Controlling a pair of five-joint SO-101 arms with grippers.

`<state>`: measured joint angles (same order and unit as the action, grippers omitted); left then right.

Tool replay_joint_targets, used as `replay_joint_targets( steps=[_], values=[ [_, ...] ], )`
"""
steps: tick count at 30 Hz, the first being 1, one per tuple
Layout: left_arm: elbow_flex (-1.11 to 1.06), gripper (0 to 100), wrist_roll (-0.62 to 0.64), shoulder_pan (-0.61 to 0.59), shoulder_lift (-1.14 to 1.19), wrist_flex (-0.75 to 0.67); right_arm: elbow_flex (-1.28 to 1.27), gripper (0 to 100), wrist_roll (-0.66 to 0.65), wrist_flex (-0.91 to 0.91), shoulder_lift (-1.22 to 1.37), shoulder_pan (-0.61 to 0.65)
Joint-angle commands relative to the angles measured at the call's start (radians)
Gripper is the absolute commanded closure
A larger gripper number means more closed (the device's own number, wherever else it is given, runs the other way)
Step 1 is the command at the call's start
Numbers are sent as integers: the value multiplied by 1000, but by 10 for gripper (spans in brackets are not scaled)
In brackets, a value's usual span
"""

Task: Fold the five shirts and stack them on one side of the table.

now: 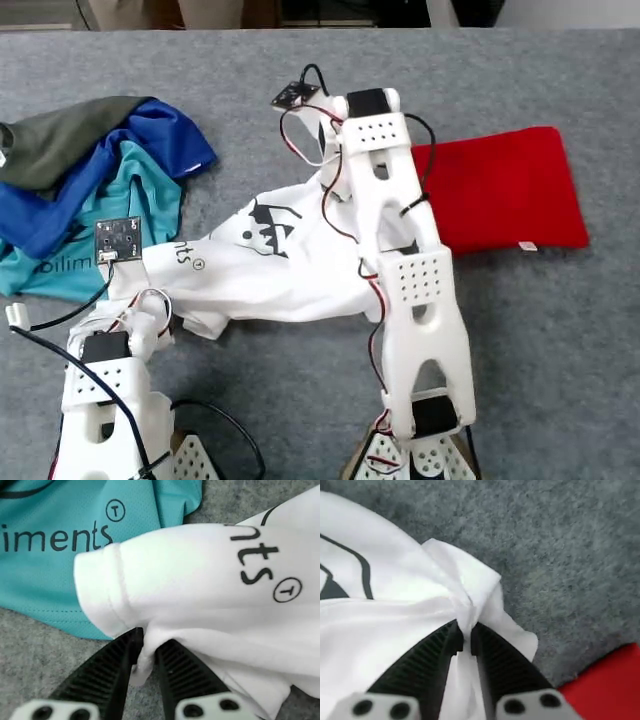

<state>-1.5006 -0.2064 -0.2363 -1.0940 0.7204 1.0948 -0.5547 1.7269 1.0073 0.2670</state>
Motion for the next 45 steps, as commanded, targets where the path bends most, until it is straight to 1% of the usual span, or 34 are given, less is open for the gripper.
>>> replay_joint_targets(
  steps=[1, 4, 9, 15, 19, 21, 24, 26, 29, 33, 35, 37, 40, 44, 45],
  values=[
    [5, 981, 5, 3, -10, -17, 168, 982, 9, 55, 10, -16],
    [5, 981, 5, 3, -10, -17, 203, 994, 11, 58, 8, -27],
    [5, 981, 5, 3, -10, -15, 183, 995, 11, 60, -50, -59],
    [5, 981, 5, 3, -10, -15, 84, 995, 9, 60, -231, -125],
    [5, 981, 5, 3, -10, -15, -88, 995, 2, 60, -406, -165],
    [5, 981, 3, 5, -10, -14, -217, 995, -8, 60, -499, -171],
    [15, 981, 3, 11, -8, -11, -450, 995, -69, 58, -641, -163],
    [51, 981, 5, 31, -8, 23, -578, 996, -84, 49, -736, -151],
    [222, 981, 11, 75, -10, 163, -665, 996, -89, 11, -872, -148],
    [623, 981, 12, 123, -1, 356, -647, 996, -83, -3, -1024, -143],
    [806, 981, 12, 140, 1, 405, -605, 996, -78, -3, -1081, -143],
    [954, 981, 12, 152, 1, 437, -553, 996, -32, -18, -1130, -150],
    [1126, 981, 12, 160, 1, 514, -487, 996, 28, -25, -1204, -150],
    [1298, 981, 11, 176, -5, 736, -490, 991, 43, -20, -1323, -143],
    [1323, 981, 11, 186, -8, 789, -504, 976, 54, -12, -1354, -143]
  ],
)
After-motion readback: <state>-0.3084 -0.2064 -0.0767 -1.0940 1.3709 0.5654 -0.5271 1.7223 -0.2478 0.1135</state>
